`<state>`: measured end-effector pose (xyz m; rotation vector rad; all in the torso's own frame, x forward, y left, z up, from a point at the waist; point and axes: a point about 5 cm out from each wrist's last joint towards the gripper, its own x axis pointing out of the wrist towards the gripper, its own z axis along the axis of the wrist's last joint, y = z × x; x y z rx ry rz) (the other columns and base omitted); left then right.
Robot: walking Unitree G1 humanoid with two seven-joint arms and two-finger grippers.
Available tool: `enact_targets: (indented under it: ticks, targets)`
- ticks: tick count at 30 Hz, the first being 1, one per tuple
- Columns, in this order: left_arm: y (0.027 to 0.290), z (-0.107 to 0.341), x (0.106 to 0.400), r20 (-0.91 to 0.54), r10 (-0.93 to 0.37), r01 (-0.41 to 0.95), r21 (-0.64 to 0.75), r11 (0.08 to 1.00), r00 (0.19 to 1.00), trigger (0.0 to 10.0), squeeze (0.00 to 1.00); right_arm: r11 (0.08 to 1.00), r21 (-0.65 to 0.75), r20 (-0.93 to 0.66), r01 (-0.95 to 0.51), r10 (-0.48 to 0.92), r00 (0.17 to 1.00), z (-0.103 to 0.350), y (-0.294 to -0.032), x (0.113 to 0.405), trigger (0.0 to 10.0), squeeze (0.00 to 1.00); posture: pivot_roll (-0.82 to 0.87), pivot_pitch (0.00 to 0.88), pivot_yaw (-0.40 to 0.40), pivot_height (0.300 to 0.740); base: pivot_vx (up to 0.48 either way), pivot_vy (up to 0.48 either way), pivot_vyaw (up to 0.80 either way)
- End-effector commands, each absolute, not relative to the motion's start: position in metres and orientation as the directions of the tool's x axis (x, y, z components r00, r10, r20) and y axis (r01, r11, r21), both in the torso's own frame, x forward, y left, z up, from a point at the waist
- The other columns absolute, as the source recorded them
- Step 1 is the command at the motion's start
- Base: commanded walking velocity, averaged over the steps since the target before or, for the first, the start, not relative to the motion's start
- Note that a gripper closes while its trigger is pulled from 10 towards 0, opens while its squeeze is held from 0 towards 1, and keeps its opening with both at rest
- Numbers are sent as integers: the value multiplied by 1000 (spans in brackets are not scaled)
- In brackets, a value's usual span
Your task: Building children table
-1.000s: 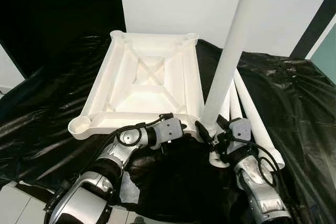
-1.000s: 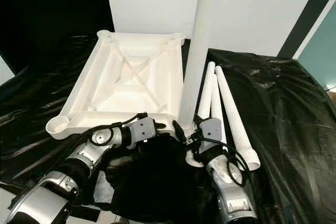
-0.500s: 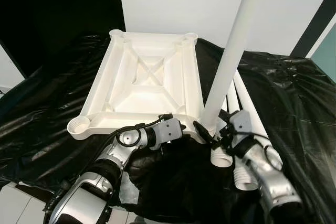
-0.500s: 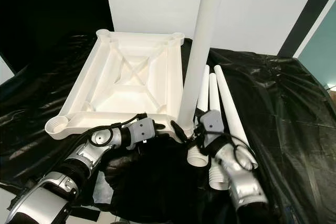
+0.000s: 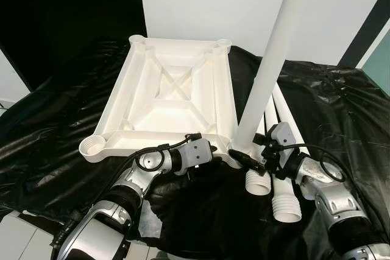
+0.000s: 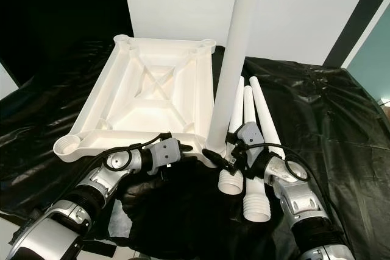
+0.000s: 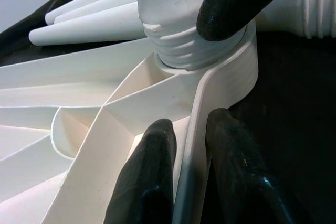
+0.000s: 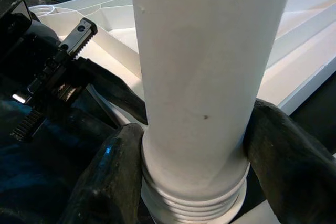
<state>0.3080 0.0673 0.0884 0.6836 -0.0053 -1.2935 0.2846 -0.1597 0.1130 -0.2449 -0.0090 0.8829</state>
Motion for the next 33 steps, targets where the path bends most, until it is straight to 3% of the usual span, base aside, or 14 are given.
enact_targets:
  ticks: [1, 5, 7, 12, 14, 22, 23, 24, 29, 30, 33]
  targets:
    - [73, 60, 293, -476, -846, 921, 387, 43, 240, 10000, 0, 593, -132, -140, -794, 782, 608, 100, -162, 278, 0, 0, 235, 0, -68, 740, 0, 0, 0]
    - [72, 60, 292, -475, -847, 921, 388, 41, 238, 10000, 0, 631, -73, -109, -773, 765, 635, 93, -153, 270, 0, 0, 239, 0, -70, 740, 0, 0, 0]
    - [72, 60, 292, -474, -848, 920, 390, 40, 238, 10000, 0, 750, -54, 7, -659, 660, 751, 96, -146, 267, 0, 0, 245, 0, -71, 740, 0, 0, 0]
    - [72, 61, 293, -473, -848, 919, 391, 40, 238, 10000, 0, 870, -14, 101, -494, 493, 864, 98, -144, 260, 0, 0, 250, 0, -71, 740, 0, 0, 0]
    - [75, 61, 292, -474, -847, 920, 390, 41, 239, 10000, 0, 942, -12, 115, -336, 336, 935, 95, -149, 257, 0, 0, 254, 0, -69, 740, 0, 0, 0]
    - [77, 59, 290, -480, -845, 922, 386, 39, 236, 10000, 0, 948, -29, 114, -317, 318, 941, 95, -148, 257, 0, 0, 251, 0, -65, 740, 0, 0, 0]
    - [77, 59, 291, -480, -845, 922, 385, 39, 236, 10000, 0, 929, -29, 103, -369, 370, 923, 95, -146, 257, 10000, 824, 247, 0, -66, 740, 0, 0, 0]
    - [76, 59, 291, -481, -844, 922, 385, 39, 237, 10000, 0, 913, -37, 101, -405, 407, 908, 97, -145, 258, 10000, 1000, 246, 0, -67, 740, 0, 0, 0]
    - [75, 60, 291, -479, -845, 922, 385, 41, 238, 10000, 0, 872, -74, 97, -485, 490, 866, 107, -151, 270, 10000, 1000, 240, 0, -70, 740, 0, 0, 0]
    - [75, 60, 291, -478, -846, 922, 385, 41, 237, 10000, 0, 859, -109, 97, -500, 510, 855, 110, -154, 274, 10000, 0, 239, 0, -72, 740, 0, 0, 0]
    - [73, 60, 291, -476, -847, 922, 385, 41, 237, 10000, 0, 830, -163, 106, -533, 552, 827, 119, -157, 279, 10000, 0, 239, 0, -75, 740, 0, 0, 0]
